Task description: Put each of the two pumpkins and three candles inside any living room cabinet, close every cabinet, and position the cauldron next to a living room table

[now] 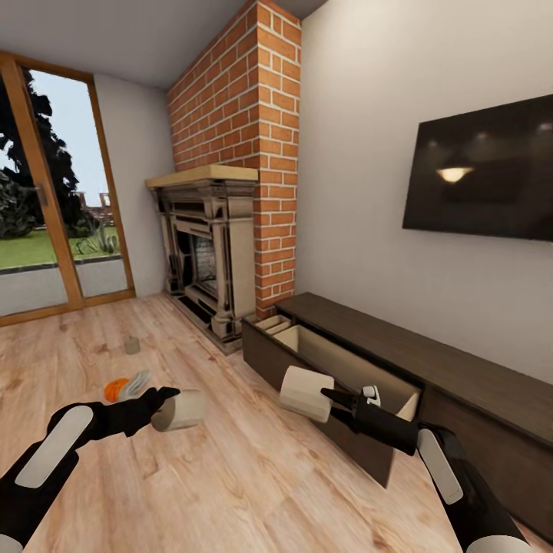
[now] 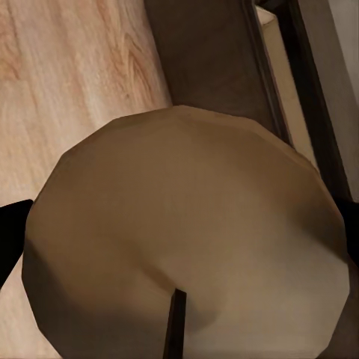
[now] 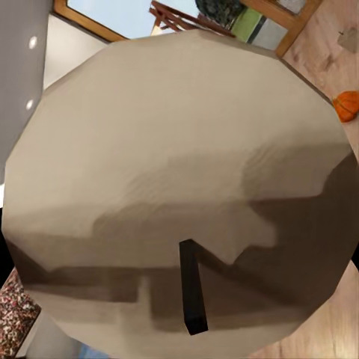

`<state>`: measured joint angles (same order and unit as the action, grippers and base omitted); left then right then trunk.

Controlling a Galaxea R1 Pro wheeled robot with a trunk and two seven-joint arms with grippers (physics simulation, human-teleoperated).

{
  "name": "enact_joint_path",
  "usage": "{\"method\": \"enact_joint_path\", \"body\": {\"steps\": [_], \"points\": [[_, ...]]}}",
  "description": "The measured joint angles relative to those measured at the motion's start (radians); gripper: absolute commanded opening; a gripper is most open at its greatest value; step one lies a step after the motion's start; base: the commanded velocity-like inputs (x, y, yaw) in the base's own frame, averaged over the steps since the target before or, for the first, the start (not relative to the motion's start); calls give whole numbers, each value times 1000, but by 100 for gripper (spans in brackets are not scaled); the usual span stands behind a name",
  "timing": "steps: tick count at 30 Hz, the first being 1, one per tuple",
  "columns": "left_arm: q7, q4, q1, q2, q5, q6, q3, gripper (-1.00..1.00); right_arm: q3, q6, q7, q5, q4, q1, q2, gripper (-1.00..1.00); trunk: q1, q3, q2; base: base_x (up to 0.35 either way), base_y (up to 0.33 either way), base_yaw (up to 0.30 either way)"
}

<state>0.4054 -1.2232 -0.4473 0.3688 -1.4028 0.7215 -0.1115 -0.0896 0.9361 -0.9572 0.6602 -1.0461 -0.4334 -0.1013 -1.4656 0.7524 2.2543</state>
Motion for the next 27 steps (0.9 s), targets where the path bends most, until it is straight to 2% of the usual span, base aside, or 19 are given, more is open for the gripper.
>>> {"method": "enact_joint_path", "body": {"steps": [8, 16, 27], "points": [[0, 0, 0, 0, 2, 1, -1, -100, 0, 0, 0, 0, 0, 0, 0, -100, 0, -5, 0, 177, 193, -164], [1, 0, 0, 0, 3, 2, -1, -100, 0, -1, 1, -2, 0, 0, 0, -100, 0, -8, 0, 99, 304, -91], [1, 2, 0, 0, 5, 2, -1, -100, 0, -1, 1, -1, 0, 0, 0, -100, 0, -16, 0, 107, 312, -238]]}}
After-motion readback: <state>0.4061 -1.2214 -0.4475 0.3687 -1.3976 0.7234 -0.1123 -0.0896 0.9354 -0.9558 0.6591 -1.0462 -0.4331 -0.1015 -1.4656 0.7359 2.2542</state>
